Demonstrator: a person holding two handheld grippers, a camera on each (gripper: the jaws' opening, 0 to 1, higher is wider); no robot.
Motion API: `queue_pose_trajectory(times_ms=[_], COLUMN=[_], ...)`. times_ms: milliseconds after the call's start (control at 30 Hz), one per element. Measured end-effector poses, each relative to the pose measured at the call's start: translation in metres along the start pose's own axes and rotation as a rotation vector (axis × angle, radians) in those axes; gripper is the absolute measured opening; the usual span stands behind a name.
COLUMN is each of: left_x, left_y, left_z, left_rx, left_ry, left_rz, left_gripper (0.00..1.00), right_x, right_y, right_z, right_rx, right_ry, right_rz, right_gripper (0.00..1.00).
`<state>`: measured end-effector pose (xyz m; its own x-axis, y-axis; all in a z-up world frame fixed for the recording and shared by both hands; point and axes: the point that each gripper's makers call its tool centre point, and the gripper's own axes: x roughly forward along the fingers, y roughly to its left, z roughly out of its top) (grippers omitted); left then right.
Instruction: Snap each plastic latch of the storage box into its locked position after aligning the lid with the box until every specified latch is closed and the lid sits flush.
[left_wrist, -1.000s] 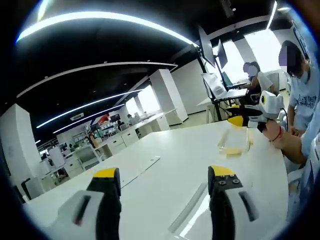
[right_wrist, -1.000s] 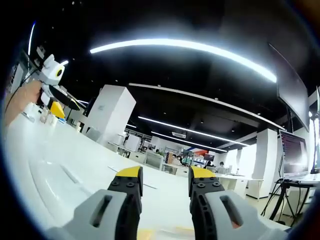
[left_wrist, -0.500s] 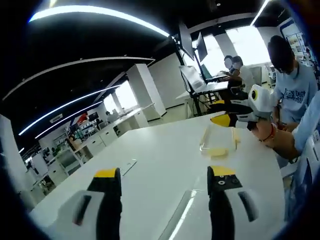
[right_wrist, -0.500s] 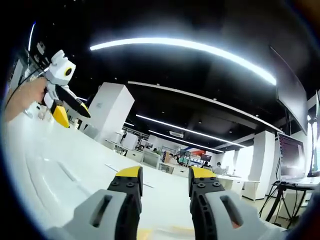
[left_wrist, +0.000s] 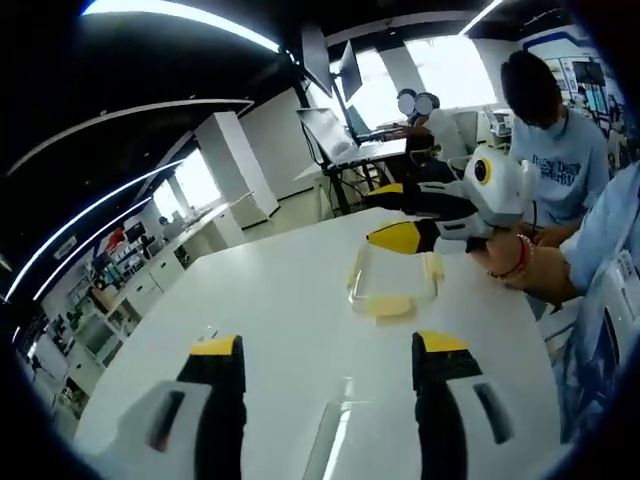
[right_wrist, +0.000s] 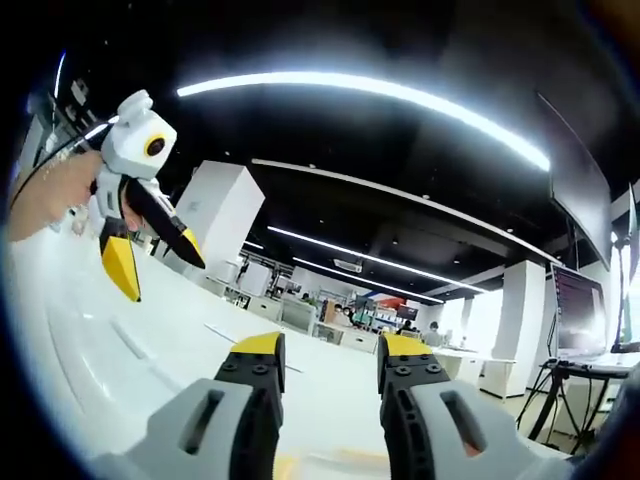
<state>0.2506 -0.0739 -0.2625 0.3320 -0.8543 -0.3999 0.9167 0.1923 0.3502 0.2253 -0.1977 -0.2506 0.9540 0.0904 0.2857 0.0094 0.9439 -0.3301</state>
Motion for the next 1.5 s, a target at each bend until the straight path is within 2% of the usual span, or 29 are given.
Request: queue_pose_trajectory(times_ms=[433, 633, 800, 933, 1133, 1433, 1500], left_x=[0.065, 0.089, 0.107, 0.124, 0.142, 0.159, 0.161], left_y=[-0.035, -0.049, -0.061, -0.065, -0.071, -0.08, -0.083], left_z=[-0.008, -0.004, -0.013, -0.021, -0.036, -0.042, -0.049], left_rx=[0.059, 0.061, 0.064, 0.036, 0.01, -0.008, -0.013], left_ry=[0.137, 0.154, 0.195, 0.219, 0.277, 0.323, 0.365], left_rz=[-0.144, -0.196, -0.231, -0.265, -0.282, -0.313, -0.331], left_gripper=[0.67, 0.65, 0.65, 0.64, 0.62, 0.57, 0.57], right_x=[0.001, 0.002, 0.001, 0.0, 0.0, -0.001, -0.002], right_y=[-0.017, -0.019, -0.024, -0.027, -0.027, -0.028, -0.029], right_z=[-0.02, -0.024, -0.031, -0.034, -0.037, -0.038, -0.036], right_rx=[0.085, 0.075, 0.095, 0.113, 0.123, 0.131, 0.135], right_ry=[0.077, 0.1, 0.131, 0.137, 0.157, 0.165, 0.155], right_rz=[-0.054, -0.064, -0.081, -0.088, -0.086, -0.089, -0.094], right_gripper=[0.36, 0.36, 0.36, 0.36, 0.36, 0.34, 0.34])
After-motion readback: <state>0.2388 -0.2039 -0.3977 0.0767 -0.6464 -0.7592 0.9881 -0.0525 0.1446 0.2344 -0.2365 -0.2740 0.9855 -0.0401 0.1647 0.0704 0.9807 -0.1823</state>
